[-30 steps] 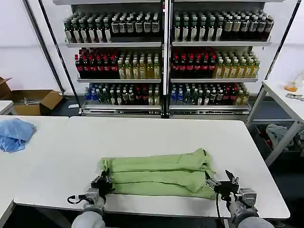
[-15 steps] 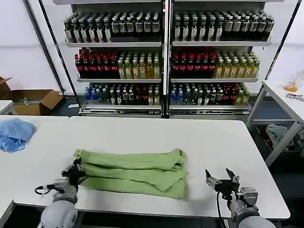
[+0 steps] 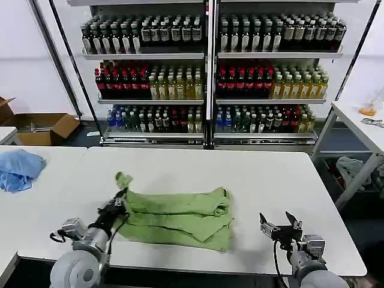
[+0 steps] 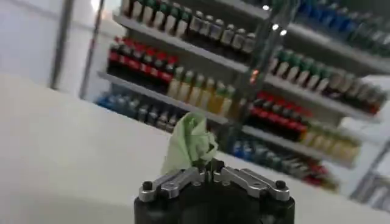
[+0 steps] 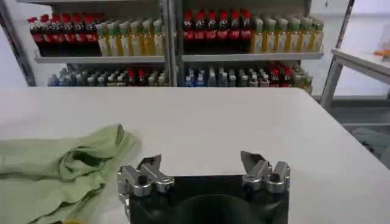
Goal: Fold and organize the clothes.
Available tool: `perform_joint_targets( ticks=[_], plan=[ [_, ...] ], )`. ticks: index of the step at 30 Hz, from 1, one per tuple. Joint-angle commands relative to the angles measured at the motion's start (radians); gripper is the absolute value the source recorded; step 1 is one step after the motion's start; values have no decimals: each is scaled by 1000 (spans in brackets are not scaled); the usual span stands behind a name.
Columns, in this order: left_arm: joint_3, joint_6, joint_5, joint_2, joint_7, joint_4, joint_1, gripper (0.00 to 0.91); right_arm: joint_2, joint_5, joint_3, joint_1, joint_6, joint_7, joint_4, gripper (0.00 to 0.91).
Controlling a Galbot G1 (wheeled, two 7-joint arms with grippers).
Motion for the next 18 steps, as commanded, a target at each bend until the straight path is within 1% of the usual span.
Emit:
perform_joint_targets(
  ticks=[1, 10, 17, 18],
  plan=[
    [214, -1, -260, -114, 20, 1, -70, 20, -8, 6, 4, 14, 0, 0, -11, 907],
    [342, -8, -187, -200, 0, 150, -154, 20, -13, 15, 12, 20, 1, -2, -21, 907],
    [394, -10, -130, -228, -4, 227, -193, 30, -16, 20, 12, 27, 2, -2, -29, 907],
    [399, -9, -123, -230, -4, 237, -196, 151, -16, 20, 12, 29, 2, -2, -29, 907]
  ],
)
